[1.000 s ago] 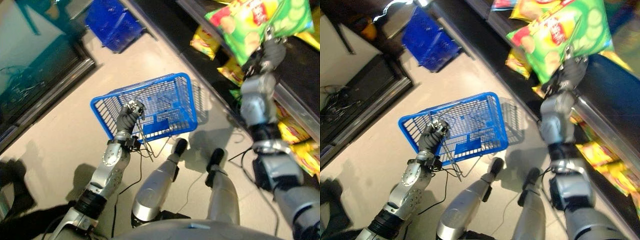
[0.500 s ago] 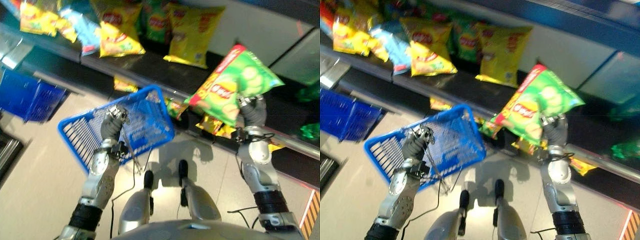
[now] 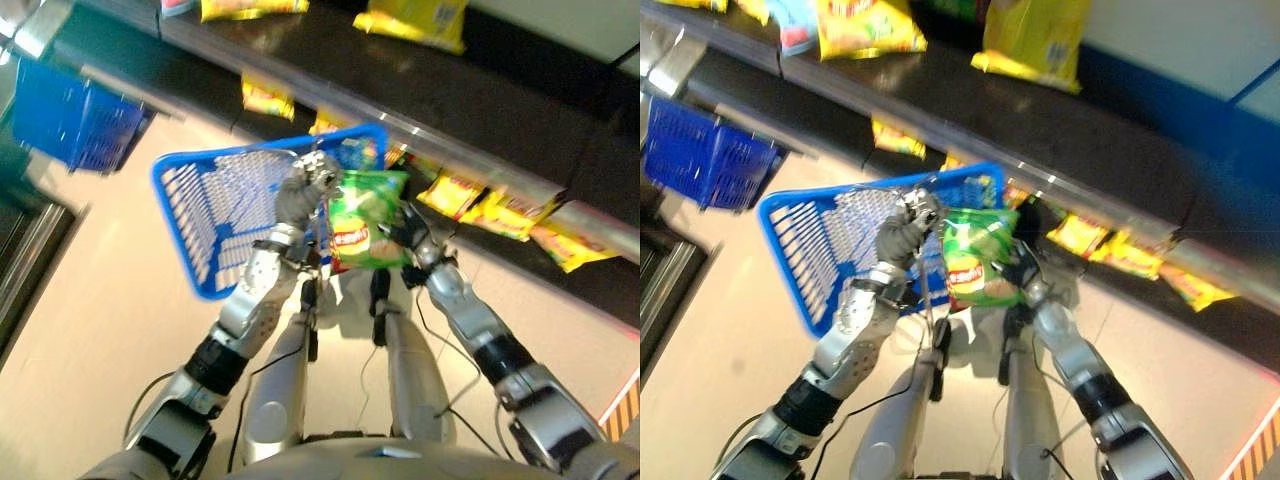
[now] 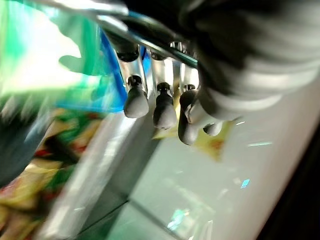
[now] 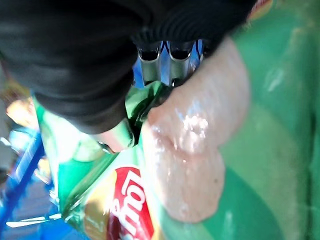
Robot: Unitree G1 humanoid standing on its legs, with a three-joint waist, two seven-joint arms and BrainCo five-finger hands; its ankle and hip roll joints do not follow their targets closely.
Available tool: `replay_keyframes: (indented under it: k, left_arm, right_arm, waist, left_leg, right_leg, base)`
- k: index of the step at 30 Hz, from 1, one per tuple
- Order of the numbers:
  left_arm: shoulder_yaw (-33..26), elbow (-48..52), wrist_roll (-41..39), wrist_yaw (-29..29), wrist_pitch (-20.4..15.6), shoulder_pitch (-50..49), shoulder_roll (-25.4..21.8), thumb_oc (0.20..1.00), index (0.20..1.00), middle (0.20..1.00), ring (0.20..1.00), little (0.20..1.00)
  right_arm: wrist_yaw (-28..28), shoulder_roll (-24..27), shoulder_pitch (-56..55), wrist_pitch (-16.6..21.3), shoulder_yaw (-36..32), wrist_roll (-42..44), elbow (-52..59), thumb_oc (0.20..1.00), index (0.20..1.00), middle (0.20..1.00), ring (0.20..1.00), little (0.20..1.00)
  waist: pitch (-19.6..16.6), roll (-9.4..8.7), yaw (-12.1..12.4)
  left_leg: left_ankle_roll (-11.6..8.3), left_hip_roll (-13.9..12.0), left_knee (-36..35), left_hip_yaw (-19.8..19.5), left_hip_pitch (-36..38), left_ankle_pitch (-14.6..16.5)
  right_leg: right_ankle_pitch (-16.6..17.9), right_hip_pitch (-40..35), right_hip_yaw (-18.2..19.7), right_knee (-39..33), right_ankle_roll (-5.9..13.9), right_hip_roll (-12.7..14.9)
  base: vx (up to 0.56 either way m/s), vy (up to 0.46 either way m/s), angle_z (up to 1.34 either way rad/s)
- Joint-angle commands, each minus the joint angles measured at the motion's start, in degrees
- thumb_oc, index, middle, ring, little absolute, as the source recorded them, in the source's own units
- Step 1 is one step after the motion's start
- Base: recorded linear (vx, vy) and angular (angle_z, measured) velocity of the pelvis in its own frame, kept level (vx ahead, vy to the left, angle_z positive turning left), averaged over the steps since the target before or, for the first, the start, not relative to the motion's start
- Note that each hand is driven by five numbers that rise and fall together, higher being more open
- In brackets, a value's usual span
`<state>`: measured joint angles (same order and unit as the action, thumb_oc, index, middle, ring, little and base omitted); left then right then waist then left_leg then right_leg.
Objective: Pick up the snacks into the basket
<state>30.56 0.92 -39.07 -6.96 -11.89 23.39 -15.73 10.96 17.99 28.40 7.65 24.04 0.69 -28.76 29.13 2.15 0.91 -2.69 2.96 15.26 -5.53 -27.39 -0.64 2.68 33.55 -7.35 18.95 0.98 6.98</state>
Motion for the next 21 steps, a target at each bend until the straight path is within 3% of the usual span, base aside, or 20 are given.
replay_keyframes:
  k: [1, 4, 9, 10, 14, 21]
  left_arm:
    - [0.43, 5.93, -0.65, 0.84, -5.8, 4.73, 3.57, 0.2, 0.2, 0.2, 0.2, 0.2]
    - [3.48, 5.63, -2.53, 0.19, -5.61, 6.44, 5.61, 0.2, 0.2, 0.2, 0.2, 0.2]
    - [5.97, 5.61, -3.49, -0.1, -5.44, 7.02, 6.75, 0.2, 0.2, 0.2, 0.2, 0.2]
    - [7.84, 6.32, -4.1, -0.16, -5.41, 7.57, 7.01, 0.2, 0.2, 0.2, 0.2, 0.2]
    - [9.67, 7.31, -4.45, 0.35, -4.99, 8.05, 6.7, 0.2, 0.2, 0.2, 0.2, 0.2]
    - [11.43, 8.34, -5.61, 0.5, -4.39, 10.33, 6.61, 0.2, 0.2, 0.2, 0.2, 0.2]
  right_arm:
    - [3.17, -2.33, 0.58, 2.99, 1.56, -1.35, 2.09, 0.2, 0.2, 0.2, 0.2, 0.2]
    - [5.09, -3.7, 6.19, 2.14, 3.31, -1.4, -3.16, 0.2, 0.2, 0.2, 0.2, 0.2]
    - [7.57, -4.35, 11.59, 1.38, 4.3, -1.53, -8.95, 0.2, 0.2, 0.2, 0.2, 0.2]
    - [9.65, -3.16, 17.95, 0.66, 3.91, -0.78, -15.01, 0.2, 0.2, 0.2, 0.2, 0.2]
    - [12.08, -0.69, 26.29, 0.05, 2.61, 0.46, -21.6, 0.2, 0.2, 0.2, 0.2, 0.2]
    - [13.77, 2.22, 36.09, -1.68, 3.66, 2.18, -32.51, 0.2, 0.2, 0.2, 0.2, 0.2]
  waist:
    - [-2.61, 0.63, 1.35]
    - [0.35, 1.42, 3.14]
    - [0.66, 2.37, 4.41]
    - [0.66, 3.36, 6.06]
    - [0.66, 4.85, 8.02]
    - [0.66, 6.0, 10.11]
  left_leg:
    - [-0.17, 1.78, 0.59, -0.93, 0.22, 0.01]
    - [0.0, 2.3, 1.0, -1.72, 0.16, 0.3]
    - [0.08, 2.77, 1.55, -2.3, -1.54, 0.36]
    - [0.21, 3.17, 1.59, -2.81, -2.83, 0.4]
    - [0.4, 4.04, 1.95, -3.85, -4.27, 0.5]
    - [0.62, 5.3, 2.62, -5.26, -5.08, 0.93]
  right_leg:
    - [-6.02, -4.7, 0.62, 2.15, 5.31, 2.6]
    - [-6.87, -4.64, 0.02, 3.43, 5.14, 3.02]
    - [-7.01, -3.35, -0.8, 4.0, 5.19, 3.59]
    - [-6.82, -2.56, -1.46, 3.9, 5.42, 4.15]
    - [-6.85, -1.73, -2.4, 4.02, 5.65, 4.91]
    - [-6.98, -2.08, -3.77, 4.02, 5.91, 6.24]
  base:
    - [-0.03, -0.019, -0.03]
    - [-0.02, -0.009, -0.02]
    - [0.02, -0.007, 0.18]
    - [0.03, 0.002, 0.14]
    - [0.04, 0.003, 0.18]
    - [0.05, 0.01, 0.26]
